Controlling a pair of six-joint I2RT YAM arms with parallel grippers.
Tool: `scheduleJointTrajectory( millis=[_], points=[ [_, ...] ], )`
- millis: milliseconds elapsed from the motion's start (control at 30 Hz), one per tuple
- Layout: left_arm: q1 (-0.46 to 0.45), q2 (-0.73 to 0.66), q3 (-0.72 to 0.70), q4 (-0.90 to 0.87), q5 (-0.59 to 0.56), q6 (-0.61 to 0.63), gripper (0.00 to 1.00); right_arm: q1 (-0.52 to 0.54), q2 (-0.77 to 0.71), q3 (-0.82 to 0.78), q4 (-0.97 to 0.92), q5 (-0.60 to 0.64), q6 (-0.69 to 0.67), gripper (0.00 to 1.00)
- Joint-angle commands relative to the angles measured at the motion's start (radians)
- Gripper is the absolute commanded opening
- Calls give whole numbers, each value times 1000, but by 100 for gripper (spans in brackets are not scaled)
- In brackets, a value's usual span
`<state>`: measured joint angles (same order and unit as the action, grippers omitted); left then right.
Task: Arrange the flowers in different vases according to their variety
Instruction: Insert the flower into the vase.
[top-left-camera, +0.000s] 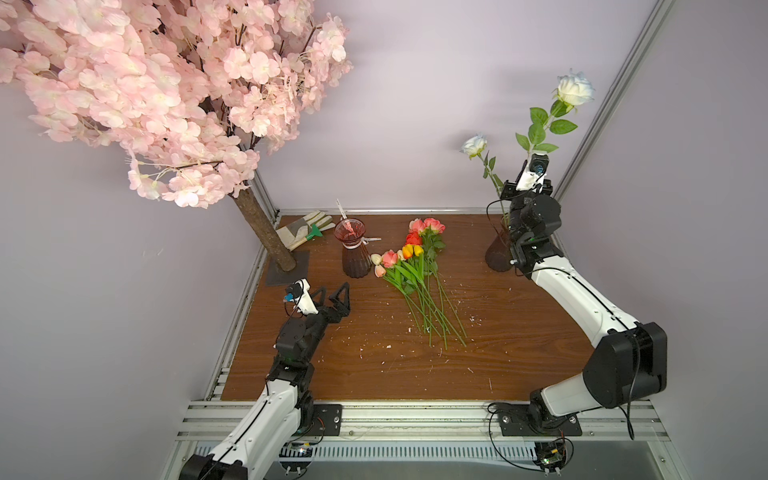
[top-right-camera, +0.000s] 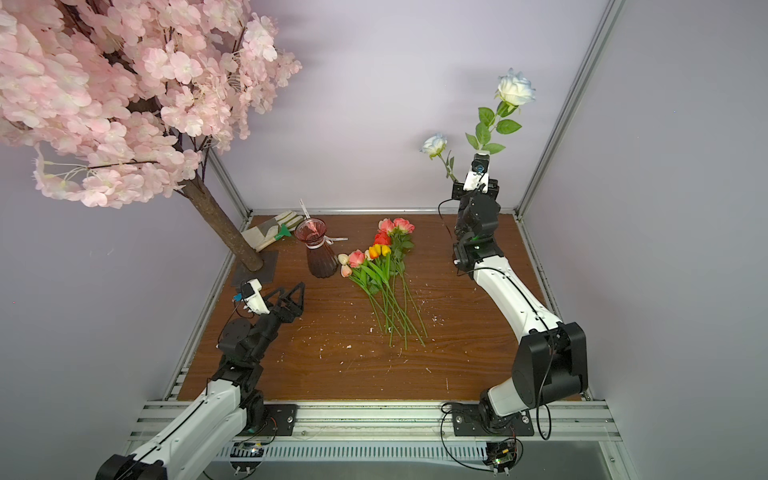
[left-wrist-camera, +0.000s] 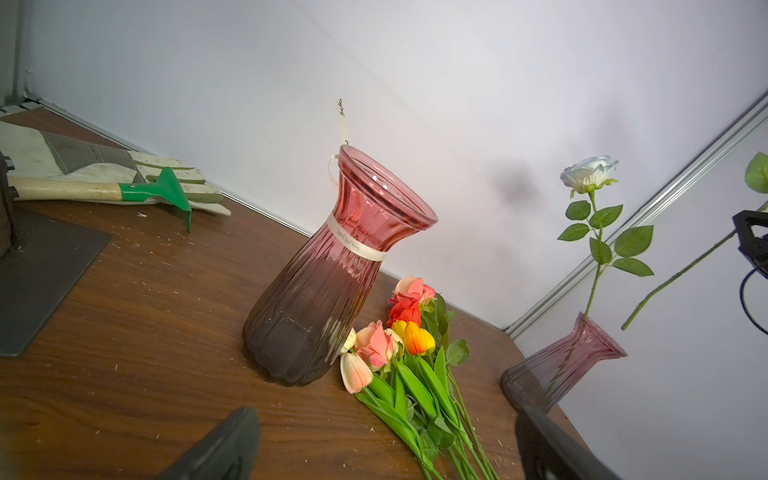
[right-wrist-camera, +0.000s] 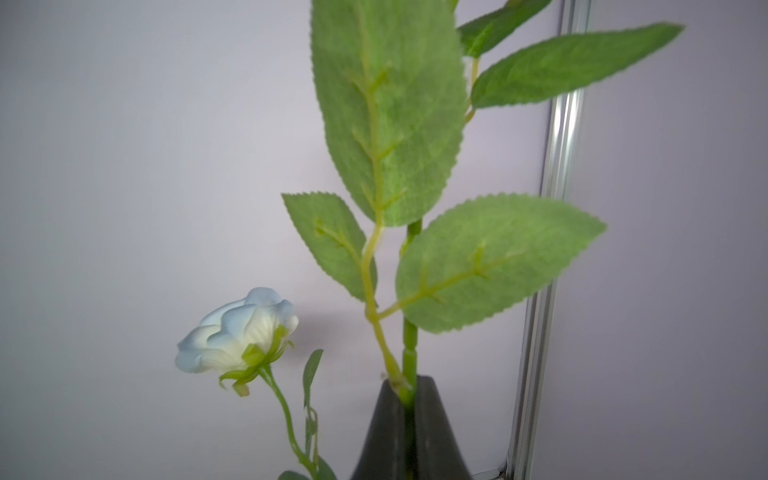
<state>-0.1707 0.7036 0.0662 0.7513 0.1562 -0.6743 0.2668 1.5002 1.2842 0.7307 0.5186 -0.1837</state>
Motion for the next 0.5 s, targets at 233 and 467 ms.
scheduleJointTrajectory(
  millis=[233,467],
  points=[
    [5,-6,-6,12,6,17,100,-47,60,-8,122,-28,56,0],
    [6,3,1,1,14,17,100,-52,58,-123,139,-18,84,0]
  ],
)
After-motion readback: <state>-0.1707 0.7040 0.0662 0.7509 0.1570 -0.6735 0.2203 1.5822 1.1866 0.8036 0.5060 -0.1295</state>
